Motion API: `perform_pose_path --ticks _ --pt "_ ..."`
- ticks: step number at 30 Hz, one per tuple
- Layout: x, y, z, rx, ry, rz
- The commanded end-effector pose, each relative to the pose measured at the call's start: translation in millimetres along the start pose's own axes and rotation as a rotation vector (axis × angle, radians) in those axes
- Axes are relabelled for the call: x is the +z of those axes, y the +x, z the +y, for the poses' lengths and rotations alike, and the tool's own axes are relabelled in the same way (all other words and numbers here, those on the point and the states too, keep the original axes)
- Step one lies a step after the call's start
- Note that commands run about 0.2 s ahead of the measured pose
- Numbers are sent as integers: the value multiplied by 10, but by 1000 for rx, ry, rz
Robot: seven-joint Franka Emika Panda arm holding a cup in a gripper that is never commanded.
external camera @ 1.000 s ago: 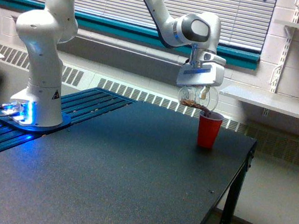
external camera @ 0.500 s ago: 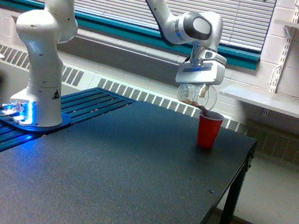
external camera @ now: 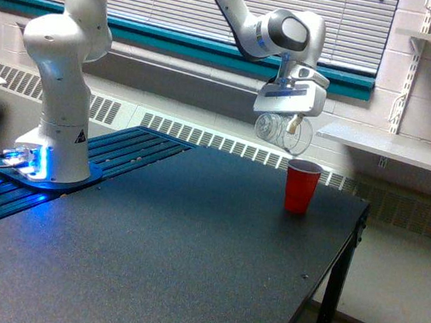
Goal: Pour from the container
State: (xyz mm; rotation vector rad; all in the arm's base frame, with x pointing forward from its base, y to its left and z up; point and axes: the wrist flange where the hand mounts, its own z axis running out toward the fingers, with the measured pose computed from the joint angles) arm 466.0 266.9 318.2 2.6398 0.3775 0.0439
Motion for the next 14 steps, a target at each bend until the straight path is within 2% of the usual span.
perform_pose_path --ticks 1,14 --pt "-124 -2 2 -21 -6 -4" --pt "-157 7 6 6 30 15"
